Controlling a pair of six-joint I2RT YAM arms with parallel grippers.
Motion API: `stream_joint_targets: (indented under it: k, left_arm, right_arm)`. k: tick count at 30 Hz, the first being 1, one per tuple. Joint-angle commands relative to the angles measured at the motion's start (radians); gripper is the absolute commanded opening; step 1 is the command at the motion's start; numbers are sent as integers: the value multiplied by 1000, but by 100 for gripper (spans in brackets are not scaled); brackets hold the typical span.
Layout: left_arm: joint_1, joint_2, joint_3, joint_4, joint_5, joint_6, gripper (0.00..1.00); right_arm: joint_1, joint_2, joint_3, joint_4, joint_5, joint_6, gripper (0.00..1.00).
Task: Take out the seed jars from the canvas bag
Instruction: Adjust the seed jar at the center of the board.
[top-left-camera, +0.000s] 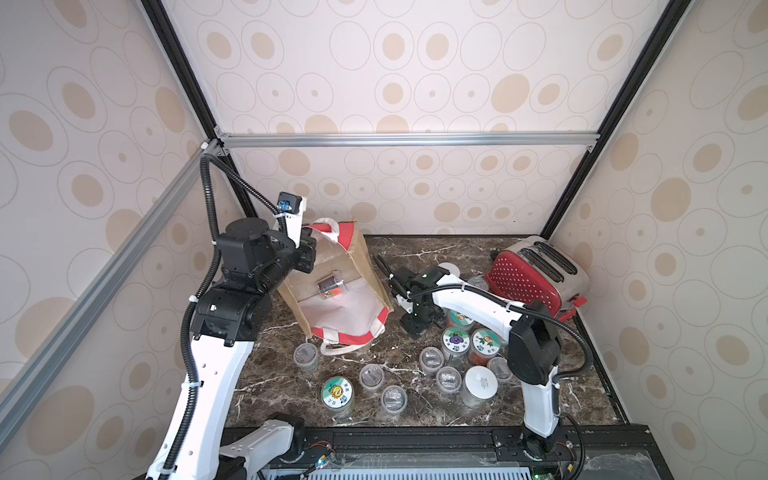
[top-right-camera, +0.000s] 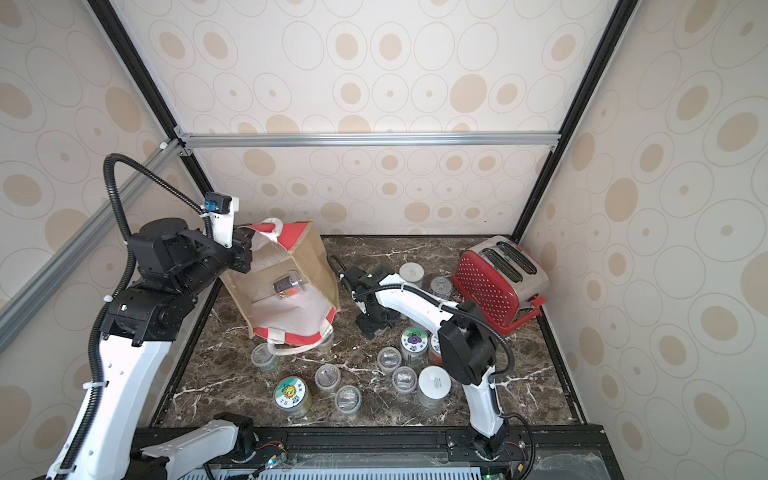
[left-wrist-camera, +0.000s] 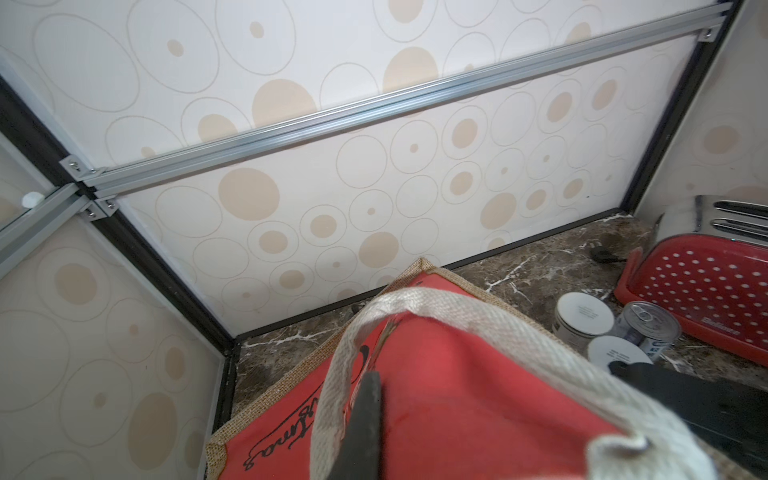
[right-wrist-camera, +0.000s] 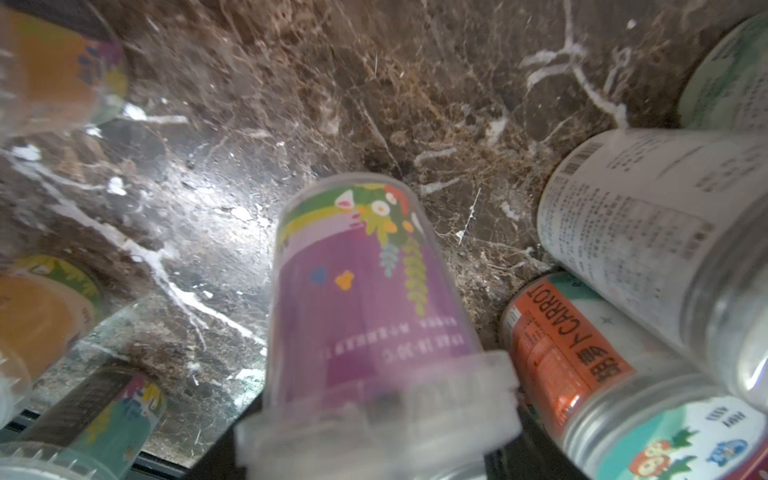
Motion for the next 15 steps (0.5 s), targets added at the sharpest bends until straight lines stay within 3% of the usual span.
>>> stream_joint_targets:
  k: [1,10,15]
  left_arm:
    - [7,-22,-3,84,97,29,0]
    - [6,-32,-67,121,106,-7,0]
    - [5,-36,-126,168,55,-52,0]
  right_arm:
    - [2,45,66,-138,27,-6,71]
    - [1,28,70,-97,13,21,100]
    - [-14,-161,-17,-3,-23,110,100]
